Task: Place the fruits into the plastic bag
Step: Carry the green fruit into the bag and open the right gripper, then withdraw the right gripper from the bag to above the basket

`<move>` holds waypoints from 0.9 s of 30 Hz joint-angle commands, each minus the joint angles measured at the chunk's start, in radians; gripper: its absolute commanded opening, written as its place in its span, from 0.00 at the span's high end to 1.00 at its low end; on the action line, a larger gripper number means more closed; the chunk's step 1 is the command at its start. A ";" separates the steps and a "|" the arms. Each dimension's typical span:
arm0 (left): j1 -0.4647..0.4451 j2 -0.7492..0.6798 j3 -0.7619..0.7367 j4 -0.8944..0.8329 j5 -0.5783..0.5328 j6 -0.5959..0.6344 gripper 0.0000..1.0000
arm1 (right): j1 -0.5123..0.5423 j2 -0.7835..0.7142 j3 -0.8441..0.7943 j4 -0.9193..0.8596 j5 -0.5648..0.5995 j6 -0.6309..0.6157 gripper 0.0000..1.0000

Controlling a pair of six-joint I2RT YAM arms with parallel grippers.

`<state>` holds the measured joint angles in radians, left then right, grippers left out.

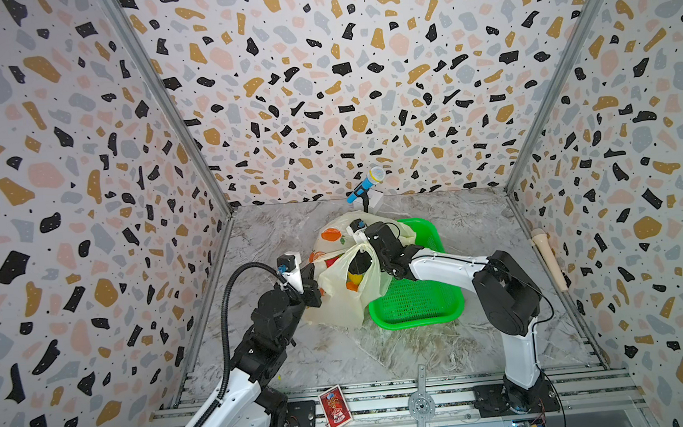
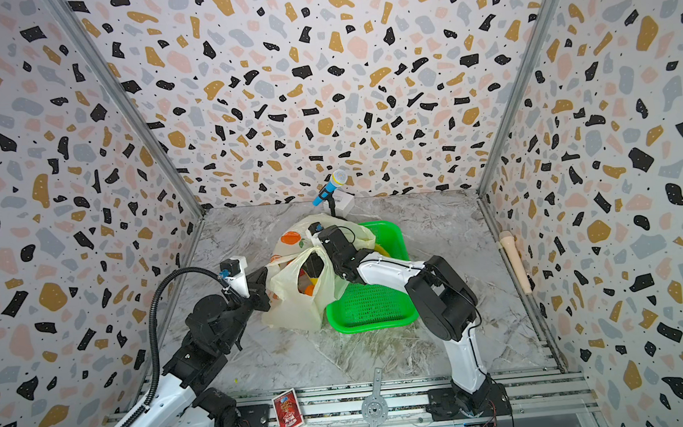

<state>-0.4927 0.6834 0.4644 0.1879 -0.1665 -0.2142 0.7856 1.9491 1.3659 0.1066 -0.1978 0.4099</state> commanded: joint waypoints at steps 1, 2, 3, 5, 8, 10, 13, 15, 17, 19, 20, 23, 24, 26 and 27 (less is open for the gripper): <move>0.003 0.004 0.016 0.039 -0.017 0.021 1.00 | 0.012 -0.082 -0.055 0.030 0.062 0.011 0.32; 0.003 0.003 0.015 0.039 -0.018 0.020 1.00 | 0.012 -0.099 -0.080 0.046 0.071 0.014 0.29; 0.003 0.002 0.015 0.041 -0.020 0.019 1.00 | 0.014 -0.116 -0.103 0.058 0.076 0.016 0.28; 0.003 -0.006 0.011 0.040 -0.027 0.016 1.00 | 0.020 -0.161 -0.158 0.088 0.090 0.015 0.27; 0.003 -0.013 0.006 0.039 -0.030 0.018 1.00 | 0.033 -0.231 -0.252 0.146 0.108 0.005 0.27; 0.002 -0.012 0.006 0.039 -0.030 0.019 1.00 | 0.048 -0.282 -0.312 0.182 0.108 -0.012 0.27; 0.003 -0.009 0.008 0.042 -0.034 0.018 1.00 | 0.078 -0.352 -0.372 0.186 0.100 -0.056 0.27; 0.003 -0.007 0.010 0.044 -0.040 0.016 1.00 | 0.100 -0.403 -0.405 0.184 0.090 -0.093 0.27; 0.003 -0.007 0.007 0.048 -0.042 0.016 1.00 | 0.114 -0.452 -0.414 0.152 0.081 -0.122 0.27; 0.003 -0.002 0.007 0.051 -0.041 0.016 1.00 | 0.115 -0.510 -0.412 0.113 0.094 -0.154 0.27; 0.003 0.001 0.009 0.052 -0.041 0.016 1.00 | 0.115 -0.534 -0.408 0.096 0.128 -0.160 0.27; 0.003 0.008 0.013 0.051 -0.036 0.012 1.00 | 0.097 -0.620 -0.390 0.049 0.233 -0.192 0.27; 0.003 0.008 0.014 0.051 -0.035 0.009 1.00 | 0.086 -0.645 -0.382 0.032 0.278 -0.199 0.27; 0.003 0.008 0.016 0.051 -0.039 0.007 1.00 | 0.046 -0.678 -0.357 -0.009 0.383 -0.176 0.26; 0.003 0.009 0.016 0.050 -0.040 0.007 1.00 | 0.013 -0.690 -0.341 -0.045 0.430 -0.147 0.26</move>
<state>-0.4927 0.6933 0.4644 0.1883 -0.1928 -0.2096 0.8509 1.3010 0.9668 0.1539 0.0574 0.2554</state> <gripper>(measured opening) 0.047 0.736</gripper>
